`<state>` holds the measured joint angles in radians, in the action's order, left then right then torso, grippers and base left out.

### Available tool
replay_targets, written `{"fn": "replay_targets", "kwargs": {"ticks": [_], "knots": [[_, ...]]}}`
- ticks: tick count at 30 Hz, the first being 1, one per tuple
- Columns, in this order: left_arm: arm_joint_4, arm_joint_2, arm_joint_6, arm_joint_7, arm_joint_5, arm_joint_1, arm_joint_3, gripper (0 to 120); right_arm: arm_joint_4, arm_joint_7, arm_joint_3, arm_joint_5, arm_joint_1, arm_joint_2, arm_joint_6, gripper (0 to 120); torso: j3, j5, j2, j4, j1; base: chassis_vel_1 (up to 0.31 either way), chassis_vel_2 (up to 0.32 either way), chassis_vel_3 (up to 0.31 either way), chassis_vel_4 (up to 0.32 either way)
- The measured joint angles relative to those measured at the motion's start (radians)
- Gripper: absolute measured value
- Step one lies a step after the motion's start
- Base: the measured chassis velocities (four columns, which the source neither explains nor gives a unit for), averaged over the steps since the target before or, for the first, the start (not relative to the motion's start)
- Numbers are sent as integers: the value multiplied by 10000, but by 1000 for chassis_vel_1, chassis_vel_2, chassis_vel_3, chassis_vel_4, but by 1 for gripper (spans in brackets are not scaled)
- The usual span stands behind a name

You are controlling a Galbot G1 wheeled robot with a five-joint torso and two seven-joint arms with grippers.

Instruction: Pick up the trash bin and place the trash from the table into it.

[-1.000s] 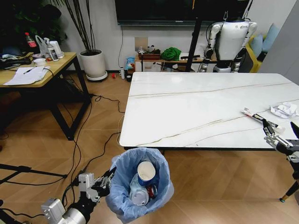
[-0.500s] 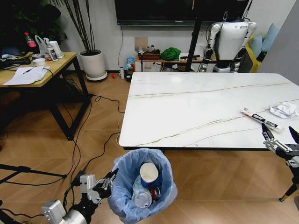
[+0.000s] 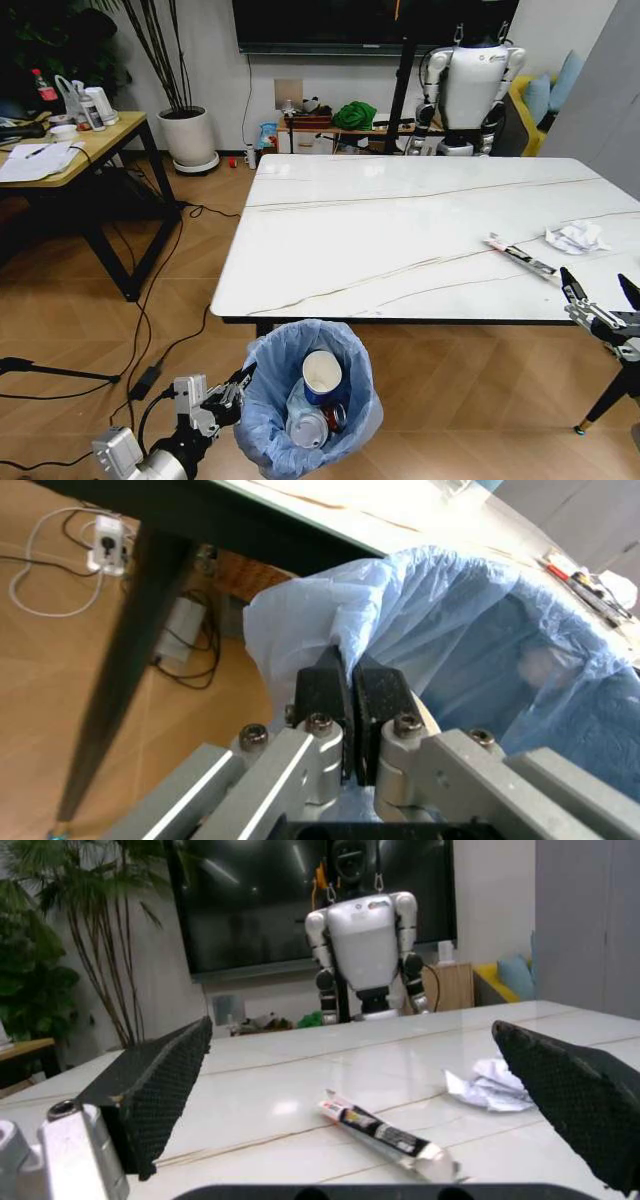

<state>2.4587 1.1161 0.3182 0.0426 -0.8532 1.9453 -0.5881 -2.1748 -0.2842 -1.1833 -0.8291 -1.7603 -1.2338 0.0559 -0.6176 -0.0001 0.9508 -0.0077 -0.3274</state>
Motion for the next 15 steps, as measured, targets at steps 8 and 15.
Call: {"fn": "replay_targets", "kwargs": {"ticks": [8,15], "knots": [[-96,-42,0,-14,-59,-95,-14,0,80,-46,84,53,48,-4,26,100,0,-8,0,1,0,-199,-210,190,203],[-153,-72,0,-17,-130,-179,-11,0,160,-77,96,128,77,33,101,100,1,0,1,0,1,-205,-194,201,187]]}}
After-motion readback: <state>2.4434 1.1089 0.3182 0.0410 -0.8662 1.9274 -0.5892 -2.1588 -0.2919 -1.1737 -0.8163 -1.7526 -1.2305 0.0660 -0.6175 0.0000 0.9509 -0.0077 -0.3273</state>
